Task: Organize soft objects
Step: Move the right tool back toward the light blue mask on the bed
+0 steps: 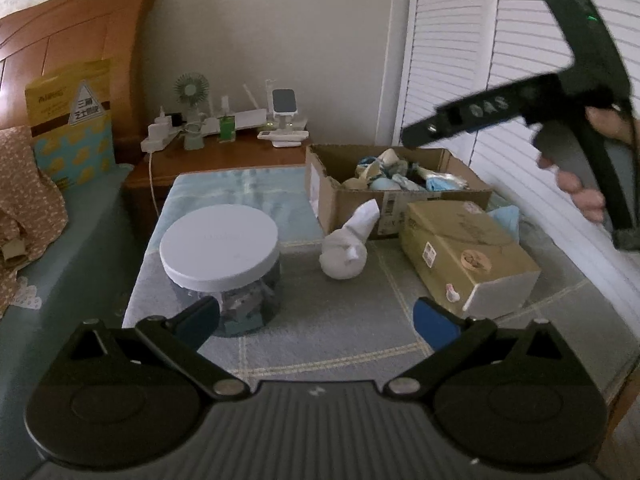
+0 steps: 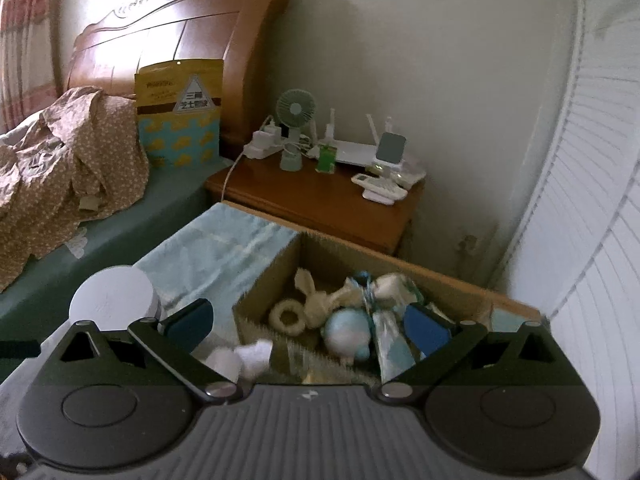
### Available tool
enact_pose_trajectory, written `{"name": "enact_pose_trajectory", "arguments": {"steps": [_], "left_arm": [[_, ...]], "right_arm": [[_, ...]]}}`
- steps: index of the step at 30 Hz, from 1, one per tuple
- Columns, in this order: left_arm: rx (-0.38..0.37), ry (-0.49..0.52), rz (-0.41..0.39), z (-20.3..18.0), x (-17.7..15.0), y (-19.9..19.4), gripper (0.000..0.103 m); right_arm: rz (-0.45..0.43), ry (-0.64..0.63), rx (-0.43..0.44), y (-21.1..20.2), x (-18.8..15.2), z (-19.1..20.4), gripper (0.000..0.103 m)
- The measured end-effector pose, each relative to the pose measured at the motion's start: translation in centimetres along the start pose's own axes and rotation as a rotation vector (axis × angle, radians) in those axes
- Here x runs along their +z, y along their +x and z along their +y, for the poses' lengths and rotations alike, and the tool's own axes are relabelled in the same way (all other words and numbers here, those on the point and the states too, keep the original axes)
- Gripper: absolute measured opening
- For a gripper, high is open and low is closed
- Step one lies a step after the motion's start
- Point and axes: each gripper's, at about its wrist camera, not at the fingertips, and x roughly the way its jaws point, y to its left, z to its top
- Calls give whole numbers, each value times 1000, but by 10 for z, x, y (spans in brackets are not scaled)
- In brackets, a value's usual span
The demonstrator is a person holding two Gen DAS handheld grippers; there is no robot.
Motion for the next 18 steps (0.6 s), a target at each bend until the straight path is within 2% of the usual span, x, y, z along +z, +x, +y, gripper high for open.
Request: {"name": "enact_pose_trajectory", "arguments": {"steps": [6, 11, 18], "left_arm": [[17, 30, -15, -6, -2, -2, 102], [-26, 15, -7, -6, -2, -1, 102], [-41, 30, -1, -15, -3, 3, 102]], "right_arm": [[-27, 80, -67, -30, -37, -1, 103], [-51, 160, -129, -60, -67, -10, 103], [-39, 265, -246, -82, -102, -35, 103]]}}
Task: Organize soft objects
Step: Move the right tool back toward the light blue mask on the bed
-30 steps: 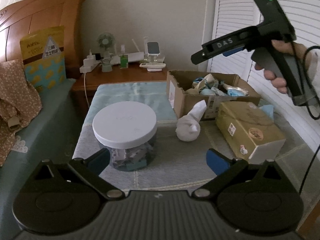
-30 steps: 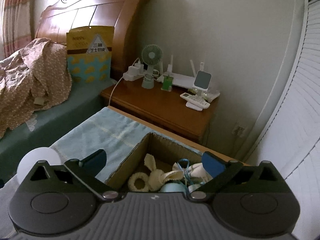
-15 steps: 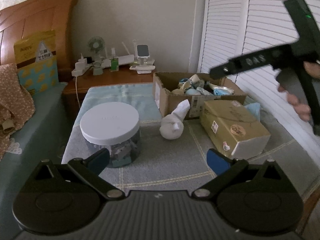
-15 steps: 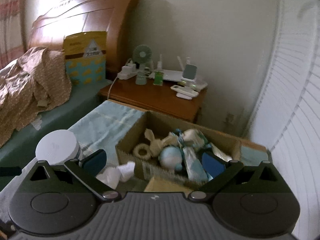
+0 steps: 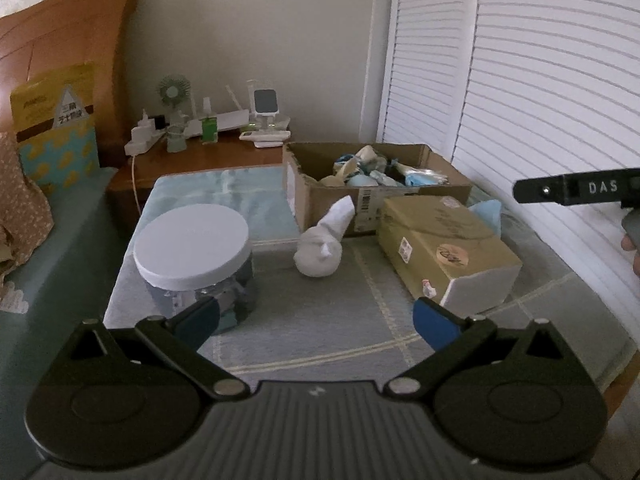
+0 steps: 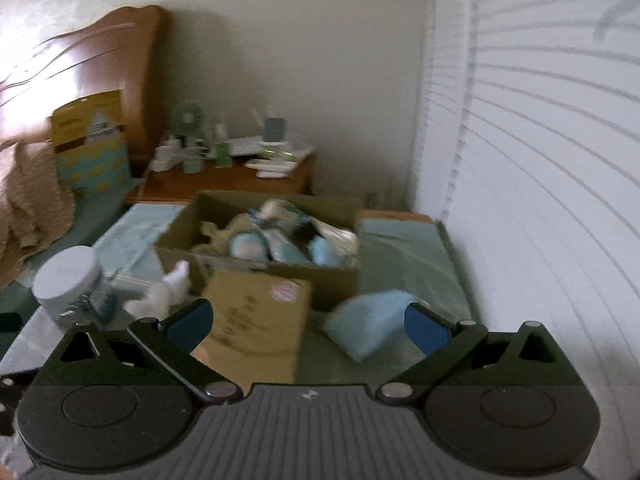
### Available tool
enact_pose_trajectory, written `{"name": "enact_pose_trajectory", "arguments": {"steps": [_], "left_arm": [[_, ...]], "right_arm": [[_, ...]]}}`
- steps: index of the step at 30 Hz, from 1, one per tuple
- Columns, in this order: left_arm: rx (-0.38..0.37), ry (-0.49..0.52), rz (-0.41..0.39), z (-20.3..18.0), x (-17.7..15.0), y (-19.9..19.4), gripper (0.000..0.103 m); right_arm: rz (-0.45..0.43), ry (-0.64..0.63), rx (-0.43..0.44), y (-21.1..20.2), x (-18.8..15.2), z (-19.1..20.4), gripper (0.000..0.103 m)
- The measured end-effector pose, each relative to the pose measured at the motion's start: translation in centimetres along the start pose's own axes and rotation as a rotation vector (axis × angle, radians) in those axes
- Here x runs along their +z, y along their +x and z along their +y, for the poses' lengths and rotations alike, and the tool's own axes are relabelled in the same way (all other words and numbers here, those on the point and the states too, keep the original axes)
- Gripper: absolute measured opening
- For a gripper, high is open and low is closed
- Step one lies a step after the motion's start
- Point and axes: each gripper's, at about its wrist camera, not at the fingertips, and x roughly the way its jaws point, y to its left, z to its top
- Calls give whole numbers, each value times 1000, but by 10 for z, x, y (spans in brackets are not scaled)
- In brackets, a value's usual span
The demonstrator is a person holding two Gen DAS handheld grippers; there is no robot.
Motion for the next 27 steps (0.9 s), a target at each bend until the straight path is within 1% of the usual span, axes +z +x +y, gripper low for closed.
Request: {"name": "enact_pose_trajectory", "arguments": {"steps": [3, 9, 17, 18, 20, 22, 24, 27], "left_arm": [[-10, 10, 5, -4, 1, 2, 102], [-19, 25, 23, -10, 4, 12, 102], [-27, 30, 61, -14, 1, 26, 102], [-28, 31, 64, -14, 2, 27, 102], [-27, 28, 71, -13, 2, 31, 102], [-30, 23, 81, -12, 3, 36, 102], [-31, 20, 91, -12, 3, 41, 102], [-34, 21, 98, -12, 5, 46, 102]], "right_arm": [[10, 35, -51, 0, -10, -15, 103], [63, 92, -117, 10, -23, -39, 103], [112, 106, -129, 39, -30, -50, 103], [118, 104, -128, 43, -30, -52, 102], [133, 93, -129, 54, -31, -53, 95], [153, 82, -116, 62, -32, -55, 76], [174, 83, -94, 68, -33, -56, 70], [178, 67, -57, 73, -35, -54, 61]]}}
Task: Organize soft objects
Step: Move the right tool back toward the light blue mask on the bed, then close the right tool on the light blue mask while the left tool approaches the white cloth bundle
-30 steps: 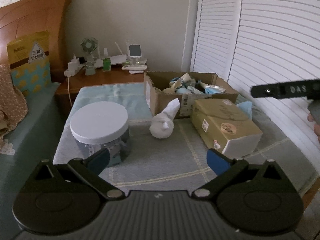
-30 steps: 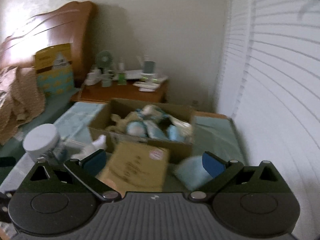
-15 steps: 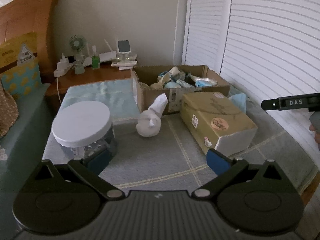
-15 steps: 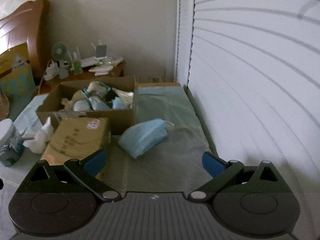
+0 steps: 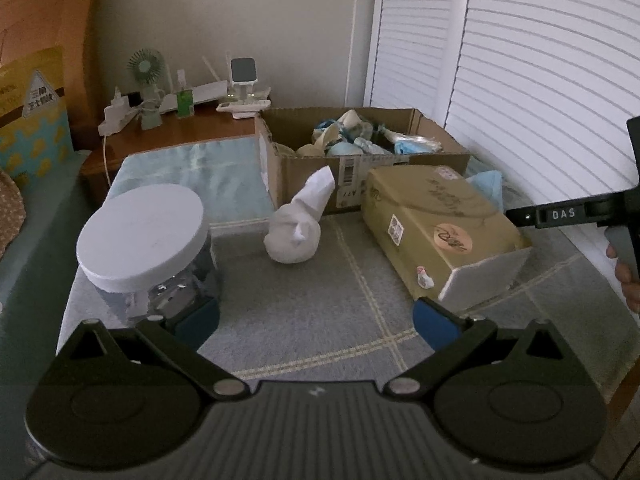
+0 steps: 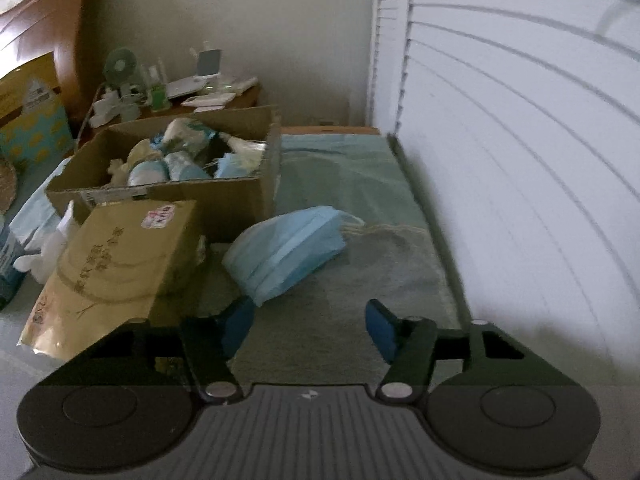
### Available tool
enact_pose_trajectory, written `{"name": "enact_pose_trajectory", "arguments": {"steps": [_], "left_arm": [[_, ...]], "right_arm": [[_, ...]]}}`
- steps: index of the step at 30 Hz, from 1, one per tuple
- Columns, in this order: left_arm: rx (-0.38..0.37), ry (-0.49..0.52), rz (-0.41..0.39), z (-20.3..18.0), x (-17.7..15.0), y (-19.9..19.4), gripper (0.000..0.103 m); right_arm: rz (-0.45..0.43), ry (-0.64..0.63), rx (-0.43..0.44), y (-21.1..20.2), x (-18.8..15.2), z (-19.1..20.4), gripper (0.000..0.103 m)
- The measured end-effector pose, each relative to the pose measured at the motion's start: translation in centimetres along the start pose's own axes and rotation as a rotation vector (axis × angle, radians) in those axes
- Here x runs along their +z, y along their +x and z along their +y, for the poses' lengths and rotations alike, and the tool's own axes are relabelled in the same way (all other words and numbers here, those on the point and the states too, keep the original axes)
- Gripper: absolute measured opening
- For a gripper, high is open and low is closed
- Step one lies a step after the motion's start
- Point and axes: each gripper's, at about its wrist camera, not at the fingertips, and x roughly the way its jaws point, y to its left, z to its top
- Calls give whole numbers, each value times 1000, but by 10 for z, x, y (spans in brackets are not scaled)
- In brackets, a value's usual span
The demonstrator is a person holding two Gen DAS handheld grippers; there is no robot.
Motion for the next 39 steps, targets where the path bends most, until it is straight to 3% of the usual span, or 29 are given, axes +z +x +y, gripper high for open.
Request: {"name": "enact_pose_trajectory", "arguments": {"steps": [7, 19, 23, 28, 33, 39], "left_arm": [[-20, 0, 22, -1, 3, 9, 102], [-37, 4, 26, -6, 6, 15, 102], [-39, 4, 24, -7, 7, 15, 102], [-27, 9, 22, -5, 5, 15, 102], [0, 13, 26, -4, 4, 18, 102], [-1, 25, 29, -3, 4, 22, 102]], "right_arm": [[19, -37, 38, 19, 8, 8, 59], [48, 26, -104, 17, 1, -20, 59], [7, 39, -48, 6, 3, -19, 61], [-40, 40, 23, 12, 20, -7, 76], [-27, 56, 56, 35, 33, -2, 77], [21, 44, -14, 51, 30, -1, 77]]}}
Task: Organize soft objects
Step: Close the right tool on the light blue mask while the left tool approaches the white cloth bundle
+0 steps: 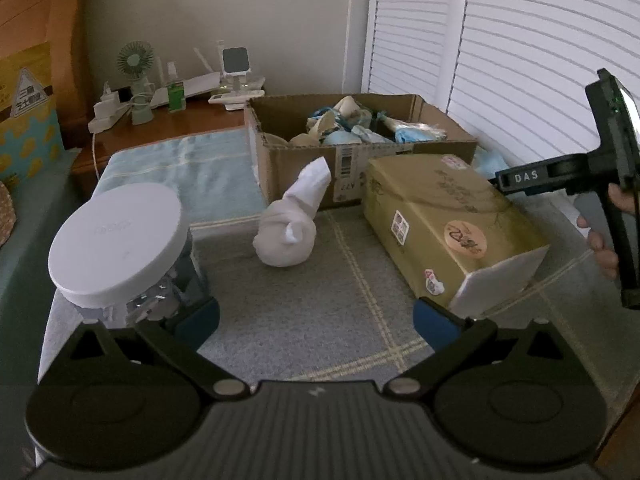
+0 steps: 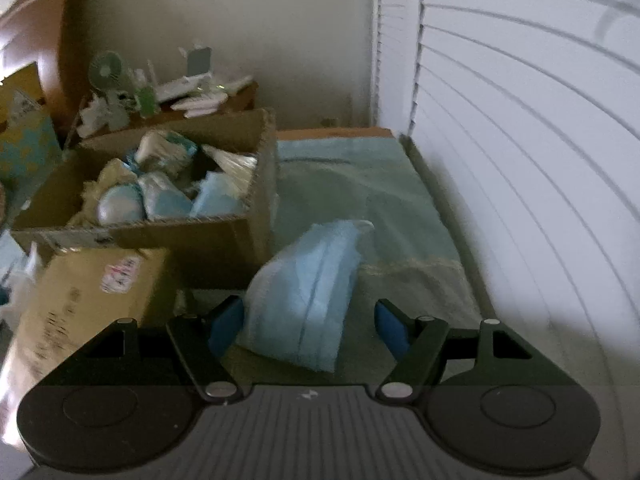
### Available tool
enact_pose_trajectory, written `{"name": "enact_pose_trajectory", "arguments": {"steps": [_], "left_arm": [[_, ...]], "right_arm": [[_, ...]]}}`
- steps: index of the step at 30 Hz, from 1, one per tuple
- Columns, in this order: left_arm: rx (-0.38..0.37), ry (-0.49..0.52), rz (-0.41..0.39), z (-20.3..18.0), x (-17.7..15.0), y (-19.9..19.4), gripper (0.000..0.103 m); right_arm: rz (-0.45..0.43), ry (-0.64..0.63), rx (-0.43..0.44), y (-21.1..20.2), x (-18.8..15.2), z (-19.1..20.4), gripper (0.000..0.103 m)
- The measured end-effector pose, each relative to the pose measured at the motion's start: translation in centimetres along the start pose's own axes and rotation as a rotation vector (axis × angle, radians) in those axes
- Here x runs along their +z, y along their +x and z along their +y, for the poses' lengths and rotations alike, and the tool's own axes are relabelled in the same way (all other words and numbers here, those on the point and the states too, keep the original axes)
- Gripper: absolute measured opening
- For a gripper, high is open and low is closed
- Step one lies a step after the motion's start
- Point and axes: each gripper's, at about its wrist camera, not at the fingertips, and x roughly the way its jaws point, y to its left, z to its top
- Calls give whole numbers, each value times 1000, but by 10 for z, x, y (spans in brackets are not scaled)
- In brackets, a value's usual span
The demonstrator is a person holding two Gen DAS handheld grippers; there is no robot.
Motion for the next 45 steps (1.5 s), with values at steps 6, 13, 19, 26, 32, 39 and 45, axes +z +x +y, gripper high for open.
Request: {"name": "enact_pose_trajectory", "arguments": {"steps": [6, 13, 19, 26, 32, 39, 45], "left_arm": [[1, 27, 6, -2, 1, 8, 102], [13, 78, -7, -3, 6, 7, 102], [79, 229, -57, -14, 22, 3, 102], [111, 277, -89, -14, 41, 13, 92], [114, 273, -56, -11, 48, 30, 70], [123, 285, 26, -12, 47, 58, 60], [139, 309, 56, -14, 47, 75, 54]], "right_arm": [[9, -23, -45, -5, -7, -5, 77], [14, -37, -42, -4, -8, -4, 77], [13, -53, -47, -3, -9, -2, 77], [13, -61, -38, -4, -10, -2, 77], [7, -66, -30, -6, -9, -2, 77], [-2, -79, -15, -6, -9, -2, 76], [-12, -87, 13, -6, -6, 1, 76]]}}
